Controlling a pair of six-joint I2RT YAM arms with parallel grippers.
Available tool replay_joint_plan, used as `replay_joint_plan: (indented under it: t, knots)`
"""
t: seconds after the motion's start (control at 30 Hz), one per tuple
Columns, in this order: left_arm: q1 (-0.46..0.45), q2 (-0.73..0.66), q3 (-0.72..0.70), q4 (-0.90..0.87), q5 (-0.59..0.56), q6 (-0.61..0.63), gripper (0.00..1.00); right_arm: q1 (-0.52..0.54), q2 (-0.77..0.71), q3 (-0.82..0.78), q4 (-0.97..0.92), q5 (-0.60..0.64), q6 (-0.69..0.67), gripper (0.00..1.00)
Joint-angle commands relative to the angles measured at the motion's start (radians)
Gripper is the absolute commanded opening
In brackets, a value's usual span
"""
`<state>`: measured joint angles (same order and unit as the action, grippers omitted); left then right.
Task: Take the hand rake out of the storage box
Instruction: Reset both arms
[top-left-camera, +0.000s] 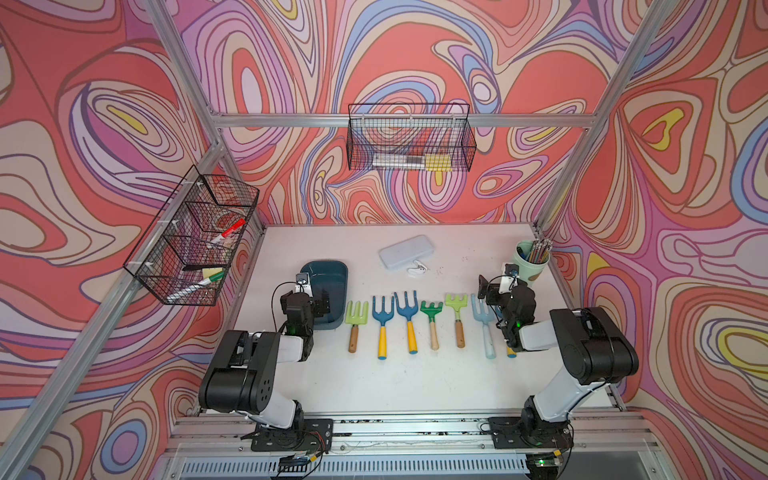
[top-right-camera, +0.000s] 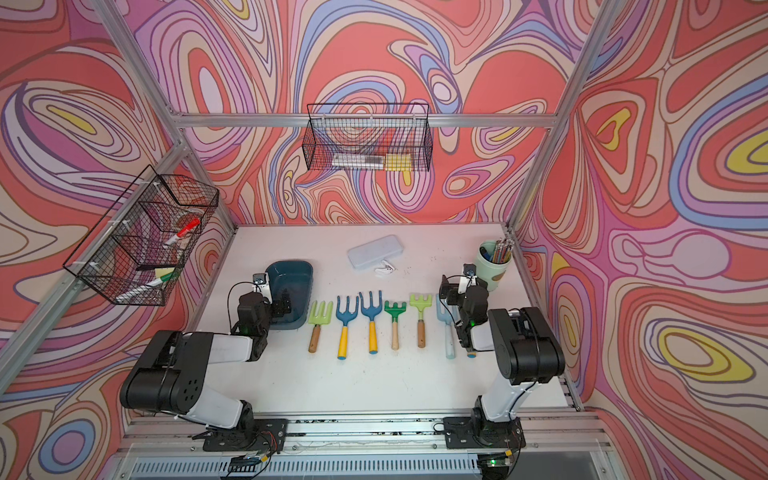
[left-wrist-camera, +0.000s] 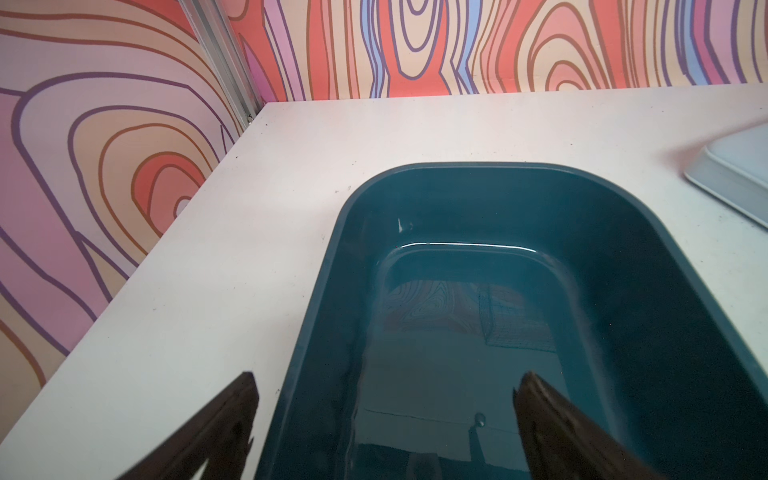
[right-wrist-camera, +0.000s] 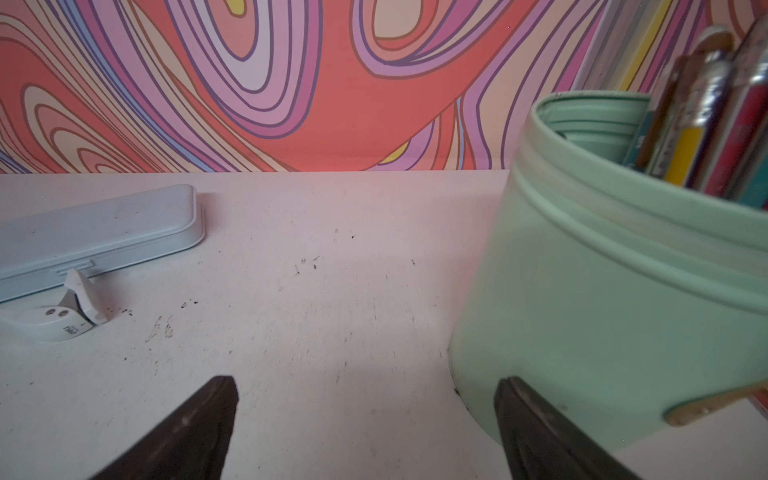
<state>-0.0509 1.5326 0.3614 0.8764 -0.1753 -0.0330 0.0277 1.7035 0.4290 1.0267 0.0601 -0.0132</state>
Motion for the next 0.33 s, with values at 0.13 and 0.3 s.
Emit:
replay_joint_plan:
  t: [0.13,0.3]
  knots:
    - [0.006,0.009,0.010,0.029,0.006,0.011,0.99,0.000,-0.005,0.024,-0.041,0.018,0.013,0.98]
    - [0.006,0.006,0.007,0.032,0.007,0.013,0.99,0.000,-0.005,0.024,-0.042,0.018,0.013,0.98]
